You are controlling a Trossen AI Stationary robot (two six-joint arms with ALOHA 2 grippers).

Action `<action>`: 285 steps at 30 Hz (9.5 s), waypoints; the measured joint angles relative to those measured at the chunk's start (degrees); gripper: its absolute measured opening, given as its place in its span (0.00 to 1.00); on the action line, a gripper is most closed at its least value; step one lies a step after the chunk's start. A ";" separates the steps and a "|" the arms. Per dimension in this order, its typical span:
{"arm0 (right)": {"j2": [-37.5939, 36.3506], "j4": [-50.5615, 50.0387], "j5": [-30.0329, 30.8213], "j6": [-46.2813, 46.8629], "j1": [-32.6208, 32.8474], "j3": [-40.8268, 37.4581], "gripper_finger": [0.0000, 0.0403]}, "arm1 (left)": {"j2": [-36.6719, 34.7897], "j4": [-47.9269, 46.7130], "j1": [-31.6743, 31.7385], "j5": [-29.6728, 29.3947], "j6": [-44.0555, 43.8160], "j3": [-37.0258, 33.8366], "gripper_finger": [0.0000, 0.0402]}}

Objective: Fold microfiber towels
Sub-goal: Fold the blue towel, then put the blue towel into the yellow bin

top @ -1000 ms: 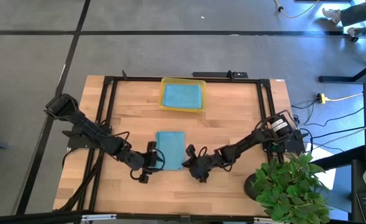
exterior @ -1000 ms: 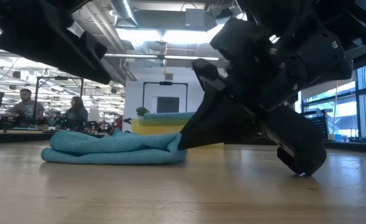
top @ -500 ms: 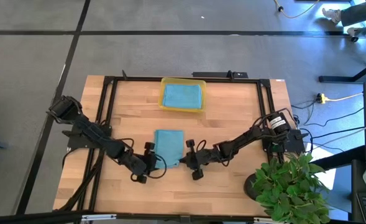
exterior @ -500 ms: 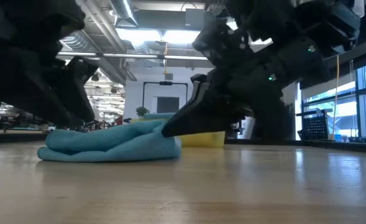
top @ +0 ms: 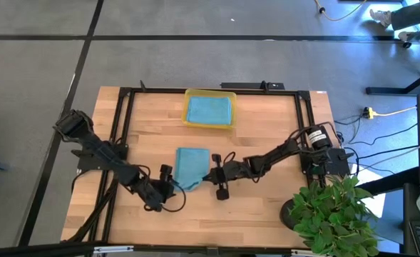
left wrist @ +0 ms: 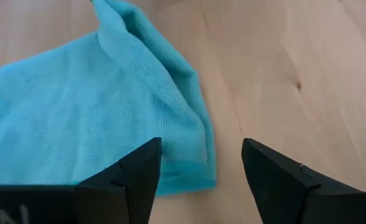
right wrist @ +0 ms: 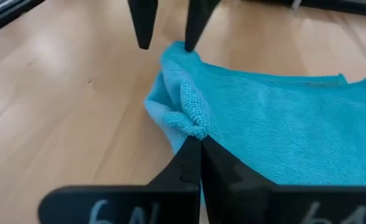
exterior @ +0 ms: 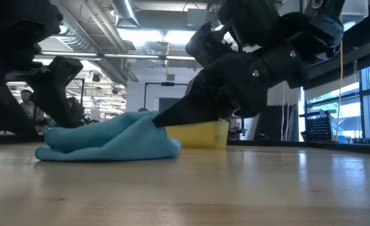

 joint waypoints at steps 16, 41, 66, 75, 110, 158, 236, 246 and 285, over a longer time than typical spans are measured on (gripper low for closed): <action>-0.09 2.73 -5.60 5.84 -4.32 0.02 0.00 | 0.00 -3.72 -1.97 -4.90 1.06 0.02 0.54; -0.13 16.61 -10.80 12.14 -8.31 -7.63 0.00 | 3.88 1.02 1.36 -3.90 3.04 0.02 0.55; -0.13 16.27 -13.54 11.11 -8.30 -7.63 0.00 | 8.07 4.19 1.09 -8.75 4.98 -0.01 0.43; -0.13 13.41 -18.92 9.24 -8.29 -7.63 0.01 | 8.13 4.17 1.54 -13.16 2.28 -0.07 0.15; -0.03 -6.09 15.30 -20.31 6.67 -2.10 0.64 | 8.01 4.45 2.69 -10.72 1.27 0.00 0.00; -4.06 -10.45 -0.27 -4.00 10.62 1.73 0.01 | 6.52 -0.06 -4.97 -5.94 -4.14 11.74 0.00; -11.67 -9.18 -5.57 15.53 -5.01 -6.73 0.47 | -3.21 23.27 4.75 7.60 -9.04 -4.75 0.20; -9.73 -1.43 -6.63 6.02 -1.60 -6.69 0.38 | -2.66 23.66 4.09 6.05 -5.70 -3.72 0.20; -7.96 -2.72 -3.40 -8.60 6.81 -5.46 0.49 | 3.45 13.44 2.45 3.75 5.94 9.38 0.21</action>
